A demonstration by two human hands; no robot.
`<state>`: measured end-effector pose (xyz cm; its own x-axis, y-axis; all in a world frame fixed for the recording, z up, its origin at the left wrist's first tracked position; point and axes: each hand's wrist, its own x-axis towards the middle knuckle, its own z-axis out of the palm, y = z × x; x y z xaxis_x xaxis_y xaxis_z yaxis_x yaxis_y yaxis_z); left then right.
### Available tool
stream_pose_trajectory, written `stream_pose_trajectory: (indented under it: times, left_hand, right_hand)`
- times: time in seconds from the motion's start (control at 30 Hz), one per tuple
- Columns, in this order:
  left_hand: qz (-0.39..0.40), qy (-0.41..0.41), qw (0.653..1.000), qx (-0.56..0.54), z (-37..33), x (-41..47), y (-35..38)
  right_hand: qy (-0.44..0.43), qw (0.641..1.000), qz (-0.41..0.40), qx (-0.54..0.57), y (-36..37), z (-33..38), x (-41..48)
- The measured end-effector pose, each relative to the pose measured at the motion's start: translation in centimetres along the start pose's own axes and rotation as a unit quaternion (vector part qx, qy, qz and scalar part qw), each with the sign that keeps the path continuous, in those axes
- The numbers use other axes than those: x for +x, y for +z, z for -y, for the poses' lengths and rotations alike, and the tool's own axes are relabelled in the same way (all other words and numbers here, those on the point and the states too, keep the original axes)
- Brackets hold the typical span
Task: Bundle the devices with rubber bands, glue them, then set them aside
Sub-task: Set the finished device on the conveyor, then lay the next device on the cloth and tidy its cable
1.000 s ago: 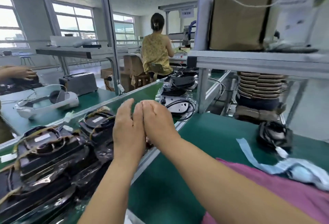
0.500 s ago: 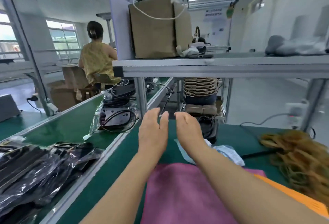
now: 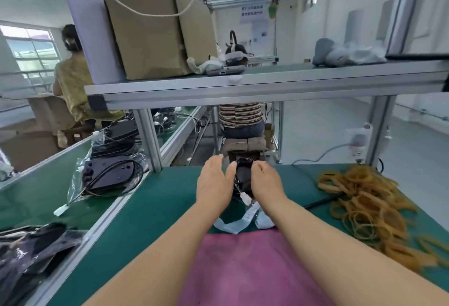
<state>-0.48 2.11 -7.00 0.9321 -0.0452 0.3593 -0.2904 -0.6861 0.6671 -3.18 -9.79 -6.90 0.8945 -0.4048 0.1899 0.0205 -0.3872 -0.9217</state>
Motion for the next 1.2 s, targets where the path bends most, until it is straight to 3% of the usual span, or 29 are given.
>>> stream_pose_trajectory:
  times: [0.1,0.2,0.4,0.63,0.9,1.2]
  left_hand:
    - [0.031,-0.098,0.992,-0.08,1.0,1.4,1.6]
    - [0.047,-0.187,0.972,-0.133,2.0,2.9,2.7]
    - [0.095,-0.264,0.942,-0.185,2.6,4.4,4.5]
    - [0.145,-0.257,0.945,-0.141,2.2,4.6,6.1]
    - [0.063,-0.264,0.94,-0.208,2.9,4.0,5.0]
    - [-0.015,-0.204,0.934,-0.293,1.1,1.3,0.2]
  right_hand:
    - [0.1,0.989,0.032,0.1,0.5,-0.8,1.9]
    - [0.232,0.95,0.058,0.2,0.8,-1.9,3.8]
    - [0.28,0.932,0.087,0.214,1.1,-4.6,5.0]
    - [0.292,0.928,0.123,0.197,1.7,-5.2,5.4]
    - [0.27,0.933,0.14,0.192,1.3,-4.7,4.7]
    - [0.184,0.958,0.111,0.188,-0.1,0.3,0.9]
